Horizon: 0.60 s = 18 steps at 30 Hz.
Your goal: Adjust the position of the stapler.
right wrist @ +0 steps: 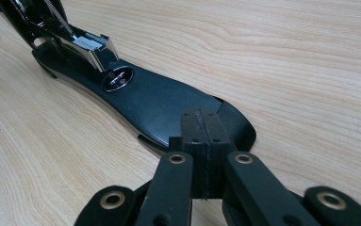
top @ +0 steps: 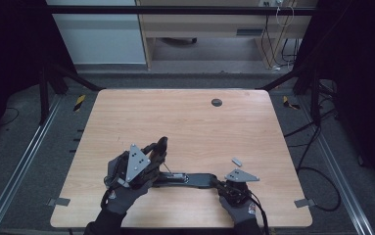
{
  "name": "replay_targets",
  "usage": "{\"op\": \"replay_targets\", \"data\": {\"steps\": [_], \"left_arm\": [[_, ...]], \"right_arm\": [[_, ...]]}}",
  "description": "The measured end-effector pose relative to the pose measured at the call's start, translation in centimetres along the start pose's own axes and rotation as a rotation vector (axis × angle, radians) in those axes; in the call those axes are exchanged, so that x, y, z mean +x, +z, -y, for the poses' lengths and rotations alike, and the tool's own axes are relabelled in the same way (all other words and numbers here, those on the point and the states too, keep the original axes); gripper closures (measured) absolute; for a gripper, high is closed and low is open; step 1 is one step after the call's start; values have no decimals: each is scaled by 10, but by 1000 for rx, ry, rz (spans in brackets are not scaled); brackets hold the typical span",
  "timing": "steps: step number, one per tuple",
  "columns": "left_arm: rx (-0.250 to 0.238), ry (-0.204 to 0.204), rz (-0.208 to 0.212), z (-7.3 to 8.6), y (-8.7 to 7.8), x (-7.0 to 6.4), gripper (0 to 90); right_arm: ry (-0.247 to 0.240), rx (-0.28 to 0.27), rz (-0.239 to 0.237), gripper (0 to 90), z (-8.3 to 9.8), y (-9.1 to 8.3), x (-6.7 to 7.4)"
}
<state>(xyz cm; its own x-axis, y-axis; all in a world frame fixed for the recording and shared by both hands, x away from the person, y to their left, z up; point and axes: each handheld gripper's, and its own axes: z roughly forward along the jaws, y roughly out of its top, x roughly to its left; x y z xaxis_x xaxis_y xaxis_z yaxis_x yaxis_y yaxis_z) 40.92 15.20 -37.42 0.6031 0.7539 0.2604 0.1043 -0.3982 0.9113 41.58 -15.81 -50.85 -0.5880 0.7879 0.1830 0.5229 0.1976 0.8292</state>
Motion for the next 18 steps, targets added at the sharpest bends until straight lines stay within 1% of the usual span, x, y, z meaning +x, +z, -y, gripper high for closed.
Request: {"op": "replay_targets", "data": {"steps": [5,6,7,8,9,10,11,14,18], "left_arm": [[-5,-13,-11,2,-4,4,563],[-5,-18,-29,4,-7,6,569],[-5,-18,-29,4,-7,6,575],[-9,-29,-30,6,-11,11,578],[-9,-29,-30,6,-11,11,578],[-15,-52,-29,8,-15,15,580],[-15,-52,-29,8,-15,15,581],[-24,-84,-28,12,-19,20,583],[-28,-101,-37,14,-23,24,586]], "right_arm": [[-3,0,1,900,0,0,0],[-5,0,2,900,0,0,0],[-5,0,2,900,0,0,0],[-5,0,2,900,0,0,0],[-5,0,2,900,0,0,0],[-4,0,0,900,0,0,0],[-4,0,0,900,0,0,0],[-5,0,1,900,0,0,0],[-4,0,1,900,0,0,0]]}}
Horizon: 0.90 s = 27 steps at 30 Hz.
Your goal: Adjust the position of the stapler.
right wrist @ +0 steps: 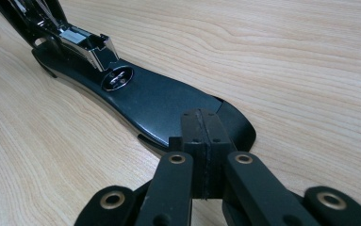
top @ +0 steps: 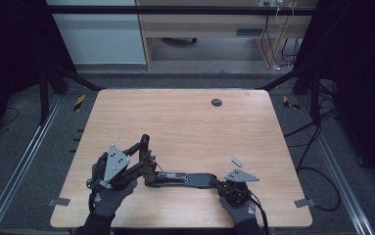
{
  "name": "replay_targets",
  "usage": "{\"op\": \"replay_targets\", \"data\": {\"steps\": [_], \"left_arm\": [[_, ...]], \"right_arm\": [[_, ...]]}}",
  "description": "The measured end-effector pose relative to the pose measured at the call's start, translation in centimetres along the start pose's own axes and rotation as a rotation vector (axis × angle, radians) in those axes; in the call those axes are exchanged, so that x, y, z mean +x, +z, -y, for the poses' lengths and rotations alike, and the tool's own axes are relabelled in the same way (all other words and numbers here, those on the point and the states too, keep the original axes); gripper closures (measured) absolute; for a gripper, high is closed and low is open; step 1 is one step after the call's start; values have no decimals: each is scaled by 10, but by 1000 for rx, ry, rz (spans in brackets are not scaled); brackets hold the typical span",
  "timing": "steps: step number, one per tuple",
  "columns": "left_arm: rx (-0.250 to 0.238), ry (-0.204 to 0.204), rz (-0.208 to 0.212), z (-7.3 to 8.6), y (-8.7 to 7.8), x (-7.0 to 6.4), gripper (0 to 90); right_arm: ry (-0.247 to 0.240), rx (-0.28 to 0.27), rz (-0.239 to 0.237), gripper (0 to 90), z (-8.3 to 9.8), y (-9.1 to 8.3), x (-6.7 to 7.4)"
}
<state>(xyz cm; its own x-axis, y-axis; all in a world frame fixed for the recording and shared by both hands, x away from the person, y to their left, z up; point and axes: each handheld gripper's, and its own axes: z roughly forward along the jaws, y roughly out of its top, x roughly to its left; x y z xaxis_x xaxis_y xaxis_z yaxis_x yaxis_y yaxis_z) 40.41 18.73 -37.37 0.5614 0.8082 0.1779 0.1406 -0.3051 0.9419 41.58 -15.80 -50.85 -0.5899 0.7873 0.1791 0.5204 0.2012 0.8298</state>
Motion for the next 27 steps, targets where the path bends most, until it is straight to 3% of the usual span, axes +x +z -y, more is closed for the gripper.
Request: {"op": "replay_targets", "data": {"steps": [12,27], "left_arm": [[-15,-53,-11,6,-7,9,589],[-15,-72,-31,9,-11,13,588]], "right_arm": [[1,2,-1,900,0,0,0],[0,0,0,900,0,0,0]]}}
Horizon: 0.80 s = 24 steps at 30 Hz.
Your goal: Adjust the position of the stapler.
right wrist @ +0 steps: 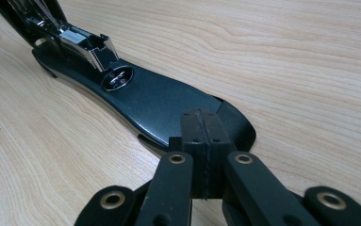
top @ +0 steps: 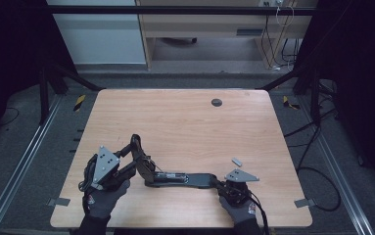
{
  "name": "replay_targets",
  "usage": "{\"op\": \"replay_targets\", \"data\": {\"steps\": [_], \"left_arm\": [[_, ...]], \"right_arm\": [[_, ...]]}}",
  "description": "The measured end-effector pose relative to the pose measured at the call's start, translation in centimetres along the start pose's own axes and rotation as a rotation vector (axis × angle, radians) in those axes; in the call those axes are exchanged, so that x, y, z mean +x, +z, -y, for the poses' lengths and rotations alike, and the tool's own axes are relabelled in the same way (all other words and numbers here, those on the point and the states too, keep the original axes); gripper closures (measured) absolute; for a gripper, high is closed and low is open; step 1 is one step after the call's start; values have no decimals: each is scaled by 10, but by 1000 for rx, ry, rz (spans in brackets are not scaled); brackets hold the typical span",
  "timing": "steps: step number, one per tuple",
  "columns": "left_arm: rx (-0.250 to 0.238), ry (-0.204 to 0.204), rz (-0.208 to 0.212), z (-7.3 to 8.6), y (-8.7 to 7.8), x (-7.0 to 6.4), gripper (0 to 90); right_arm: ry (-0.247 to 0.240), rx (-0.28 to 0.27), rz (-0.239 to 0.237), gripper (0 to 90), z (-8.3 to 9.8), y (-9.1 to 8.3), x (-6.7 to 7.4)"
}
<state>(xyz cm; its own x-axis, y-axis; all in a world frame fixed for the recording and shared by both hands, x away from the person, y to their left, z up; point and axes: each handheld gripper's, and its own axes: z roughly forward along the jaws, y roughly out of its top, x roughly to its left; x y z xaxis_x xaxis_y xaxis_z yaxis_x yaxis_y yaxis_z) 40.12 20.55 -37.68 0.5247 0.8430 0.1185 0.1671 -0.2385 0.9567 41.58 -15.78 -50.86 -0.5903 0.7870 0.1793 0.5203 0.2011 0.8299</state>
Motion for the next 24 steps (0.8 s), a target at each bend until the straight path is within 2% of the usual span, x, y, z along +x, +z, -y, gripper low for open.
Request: {"op": "replay_targets", "data": {"steps": [10,11,12,14,15,16,23,24], "left_arm": [[1,-22,-10,6,-6,10,578],[7,-33,-30,8,-8,14,574],[7,-33,-30,8,-8,14,572],[2,-65,-17,12,-12,21,571],[9,-90,-24,16,-15,27,569],[10,-96,-25,17,-15,28,568],[9,-98,-43,21,-17,31,554],[9,-107,-47,23,-18,34,553]], "right_arm": [[-1,-1,-2,900,0,0,0],[0,-1,-1,900,0,0,0],[0,-1,-1,900,0,0,0],[2,0,-3,900,0,0,0],[6,1,-7,900,0,0,0],[3,1,-5,900,0,0,0],[3,-1,-3,900,0,0,0],[4,0,-3,900,0,0,0]]}}
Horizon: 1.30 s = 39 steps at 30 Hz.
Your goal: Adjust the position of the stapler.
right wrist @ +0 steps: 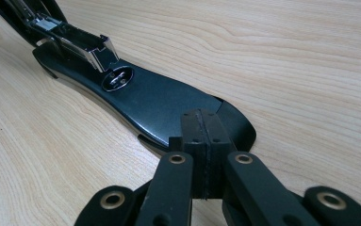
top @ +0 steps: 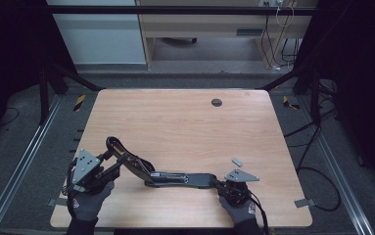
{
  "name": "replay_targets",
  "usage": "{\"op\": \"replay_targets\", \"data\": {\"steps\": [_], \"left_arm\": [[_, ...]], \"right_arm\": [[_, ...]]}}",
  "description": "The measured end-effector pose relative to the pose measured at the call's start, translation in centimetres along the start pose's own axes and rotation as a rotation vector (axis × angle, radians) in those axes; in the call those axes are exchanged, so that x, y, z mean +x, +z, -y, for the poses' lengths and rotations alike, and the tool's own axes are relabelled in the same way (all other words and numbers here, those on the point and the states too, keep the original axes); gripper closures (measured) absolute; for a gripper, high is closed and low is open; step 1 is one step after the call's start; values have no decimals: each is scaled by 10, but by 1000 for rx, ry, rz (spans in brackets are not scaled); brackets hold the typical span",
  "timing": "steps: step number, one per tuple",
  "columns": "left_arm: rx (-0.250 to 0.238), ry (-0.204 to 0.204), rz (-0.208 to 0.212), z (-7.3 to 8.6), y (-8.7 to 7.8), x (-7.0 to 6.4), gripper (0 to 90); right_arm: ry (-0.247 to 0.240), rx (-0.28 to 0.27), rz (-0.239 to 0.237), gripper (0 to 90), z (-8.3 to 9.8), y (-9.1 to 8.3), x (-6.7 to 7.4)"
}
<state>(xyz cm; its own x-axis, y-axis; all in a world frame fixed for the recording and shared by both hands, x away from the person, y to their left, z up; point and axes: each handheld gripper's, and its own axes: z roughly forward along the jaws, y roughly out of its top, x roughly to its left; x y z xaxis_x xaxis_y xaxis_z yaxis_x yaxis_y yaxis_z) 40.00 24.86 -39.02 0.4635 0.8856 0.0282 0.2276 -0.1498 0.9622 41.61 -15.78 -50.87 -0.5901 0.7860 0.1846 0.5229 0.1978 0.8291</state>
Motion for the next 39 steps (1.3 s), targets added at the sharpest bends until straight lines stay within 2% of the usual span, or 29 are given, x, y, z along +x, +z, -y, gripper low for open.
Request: {"op": "replay_targets", "data": {"steps": [15,23,39], "left_arm": [[22,-51,-30,13,-4,15,520],[27,-33,-54,16,-4,15,499],[24,-14,-75,17,-5,14,465]], "right_arm": [[-3,0,-3,900,0,0,0],[-5,-1,-1,900,0,0,0],[0,2,0,900,-1,0,0]]}}
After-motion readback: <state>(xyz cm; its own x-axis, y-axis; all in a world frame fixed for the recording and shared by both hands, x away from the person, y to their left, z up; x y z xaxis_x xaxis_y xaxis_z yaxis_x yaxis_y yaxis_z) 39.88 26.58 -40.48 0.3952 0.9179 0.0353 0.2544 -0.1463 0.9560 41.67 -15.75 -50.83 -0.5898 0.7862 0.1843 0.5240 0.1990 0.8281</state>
